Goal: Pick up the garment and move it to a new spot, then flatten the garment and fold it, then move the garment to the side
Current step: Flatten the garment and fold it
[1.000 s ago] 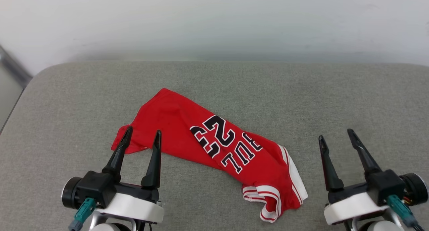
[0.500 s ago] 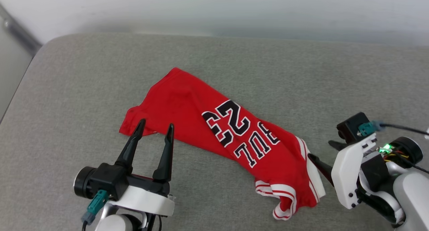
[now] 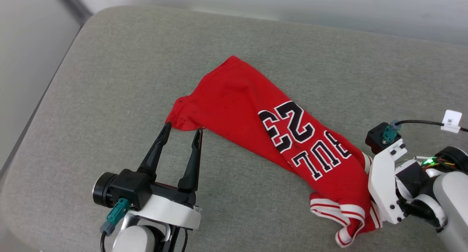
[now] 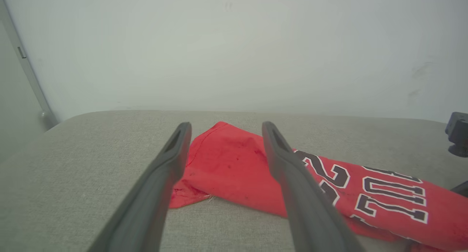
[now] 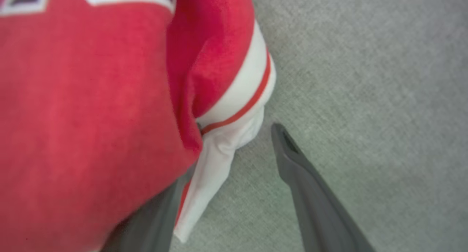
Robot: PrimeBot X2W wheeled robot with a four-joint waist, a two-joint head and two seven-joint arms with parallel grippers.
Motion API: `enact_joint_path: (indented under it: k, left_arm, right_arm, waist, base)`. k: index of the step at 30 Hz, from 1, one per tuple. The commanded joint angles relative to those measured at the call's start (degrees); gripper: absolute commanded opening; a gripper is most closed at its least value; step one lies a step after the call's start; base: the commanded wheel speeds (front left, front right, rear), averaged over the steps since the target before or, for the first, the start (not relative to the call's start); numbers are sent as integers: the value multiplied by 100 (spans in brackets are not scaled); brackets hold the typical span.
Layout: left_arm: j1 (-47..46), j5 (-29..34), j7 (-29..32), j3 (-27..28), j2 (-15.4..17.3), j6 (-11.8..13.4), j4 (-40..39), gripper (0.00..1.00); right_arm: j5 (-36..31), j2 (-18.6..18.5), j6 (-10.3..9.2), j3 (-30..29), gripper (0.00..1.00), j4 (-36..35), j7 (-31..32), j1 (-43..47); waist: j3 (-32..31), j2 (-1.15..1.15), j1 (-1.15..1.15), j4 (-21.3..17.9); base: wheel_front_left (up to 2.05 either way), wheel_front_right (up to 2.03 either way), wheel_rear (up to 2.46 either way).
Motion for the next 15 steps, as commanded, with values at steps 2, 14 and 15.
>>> enact_joint_path:
  k: [2, 14, 15]
  left_arm:
    - [-55, 23, -15, 10, -25, -30, 45, 100]
    - [109, 106, -15, 275, -57, -71, 112, 100]
    - [115, 114, -15, 280, -58, -71, 118, 100]
  right_arm:
    - [-75, -24, -2, 182, 100, 251, -24, -5]
    - [151, -250, -5, 184, 0, 311, -329, -90]
    - [177, -267, -4, 94, 0, 252, -364, -47]
  waist:
    - [62, 0, -1, 127]
    - [-254, 0, -1, -376]
    - [-286, 0, -1, -453]
  base:
    - [0, 0, 0]
    - [0, 0, 0]
    - [0, 0, 0]
